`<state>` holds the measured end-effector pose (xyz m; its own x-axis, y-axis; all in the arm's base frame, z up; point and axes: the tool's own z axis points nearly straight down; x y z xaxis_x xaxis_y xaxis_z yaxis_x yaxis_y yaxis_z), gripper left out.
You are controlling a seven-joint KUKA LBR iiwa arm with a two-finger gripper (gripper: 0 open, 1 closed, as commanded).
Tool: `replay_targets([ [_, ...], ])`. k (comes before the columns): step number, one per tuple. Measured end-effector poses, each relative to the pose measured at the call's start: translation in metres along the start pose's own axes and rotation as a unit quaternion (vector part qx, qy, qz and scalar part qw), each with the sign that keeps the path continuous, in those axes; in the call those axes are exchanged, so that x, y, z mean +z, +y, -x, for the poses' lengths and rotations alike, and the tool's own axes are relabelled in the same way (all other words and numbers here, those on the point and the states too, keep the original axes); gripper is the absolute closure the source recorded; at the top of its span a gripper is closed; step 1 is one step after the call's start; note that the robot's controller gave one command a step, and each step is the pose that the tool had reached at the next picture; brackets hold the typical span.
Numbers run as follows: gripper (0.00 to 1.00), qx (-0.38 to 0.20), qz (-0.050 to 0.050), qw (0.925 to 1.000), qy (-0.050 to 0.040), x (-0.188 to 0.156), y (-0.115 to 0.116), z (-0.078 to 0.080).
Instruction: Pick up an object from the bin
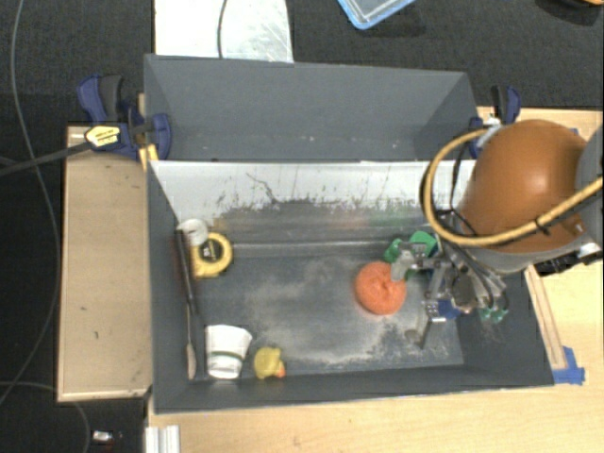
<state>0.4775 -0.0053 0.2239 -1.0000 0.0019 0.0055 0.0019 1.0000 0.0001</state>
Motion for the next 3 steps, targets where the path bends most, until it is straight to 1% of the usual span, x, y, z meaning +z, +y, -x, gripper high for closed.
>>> replay_targets([
  [1, 0.00, 0.000, 0.000, 1.0000, -0.0040, -0.004, 0.000, 0.002],
  [2, 0.00, -0.040, 0.000, 0.9992, -0.0086, 0.040, 0.016, 0.050],
  [3, 0.00, -0.093, -0.001, 0.9956, -0.0041, 0.057, 0.023, 0.070],
])
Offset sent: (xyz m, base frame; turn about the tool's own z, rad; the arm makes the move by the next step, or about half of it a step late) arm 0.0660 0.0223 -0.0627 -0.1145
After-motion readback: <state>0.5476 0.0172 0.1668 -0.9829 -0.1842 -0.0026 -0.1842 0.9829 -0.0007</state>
